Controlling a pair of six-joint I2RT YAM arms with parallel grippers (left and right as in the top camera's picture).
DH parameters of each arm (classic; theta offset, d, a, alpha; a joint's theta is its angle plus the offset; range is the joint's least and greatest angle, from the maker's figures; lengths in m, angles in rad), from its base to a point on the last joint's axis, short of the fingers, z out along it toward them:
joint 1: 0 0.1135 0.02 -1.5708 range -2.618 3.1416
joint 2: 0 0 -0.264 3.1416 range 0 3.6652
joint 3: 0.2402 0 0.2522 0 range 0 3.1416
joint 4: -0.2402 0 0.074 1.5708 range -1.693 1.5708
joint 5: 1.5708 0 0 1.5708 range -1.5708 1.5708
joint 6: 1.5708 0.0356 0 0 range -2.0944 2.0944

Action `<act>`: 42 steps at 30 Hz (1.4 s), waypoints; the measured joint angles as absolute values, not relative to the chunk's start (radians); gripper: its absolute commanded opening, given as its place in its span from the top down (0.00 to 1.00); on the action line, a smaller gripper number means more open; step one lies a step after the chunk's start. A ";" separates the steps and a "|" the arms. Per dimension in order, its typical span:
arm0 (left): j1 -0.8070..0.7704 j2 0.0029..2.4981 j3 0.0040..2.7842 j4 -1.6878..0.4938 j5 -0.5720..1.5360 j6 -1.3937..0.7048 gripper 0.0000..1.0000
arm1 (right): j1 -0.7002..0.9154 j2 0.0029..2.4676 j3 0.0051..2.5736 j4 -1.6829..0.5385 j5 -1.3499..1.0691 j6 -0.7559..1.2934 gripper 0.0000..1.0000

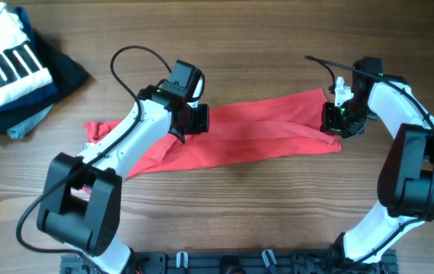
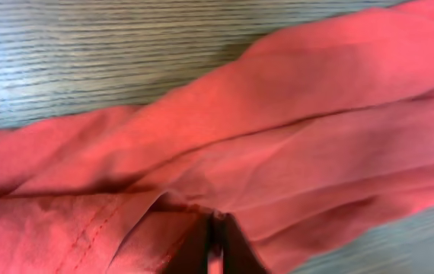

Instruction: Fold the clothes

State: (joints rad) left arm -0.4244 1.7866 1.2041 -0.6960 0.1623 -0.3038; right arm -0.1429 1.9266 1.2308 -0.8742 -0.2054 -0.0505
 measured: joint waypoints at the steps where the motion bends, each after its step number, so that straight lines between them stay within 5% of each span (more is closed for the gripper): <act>1: -0.424 1.801 1.204 -0.696 0.156 -0.299 0.47 | -0.143 1.927 1.231 -0.875 -0.205 -0.051 0.89; 13: -0.411 1.771 1.211 -0.693 0.118 -0.300 0.42 | -0.143 1.927 1.231 -0.878 -0.205 -0.050 0.89; 21: -0.348 1.593 1.246 -0.762 0.097 -0.307 0.47 | -0.143 1.927 1.231 -0.878 -0.205 -0.051 0.89; 39: -0.340 1.803 1.057 -0.609 0.117 -0.410 0.50 | -0.143 1.927 1.231 -0.878 -0.205 -0.051 0.89; 42: -0.340 1.803 1.063 -0.619 0.118 -0.410 0.48 | -0.143 1.927 1.231 -0.876 -0.205 -0.050 0.73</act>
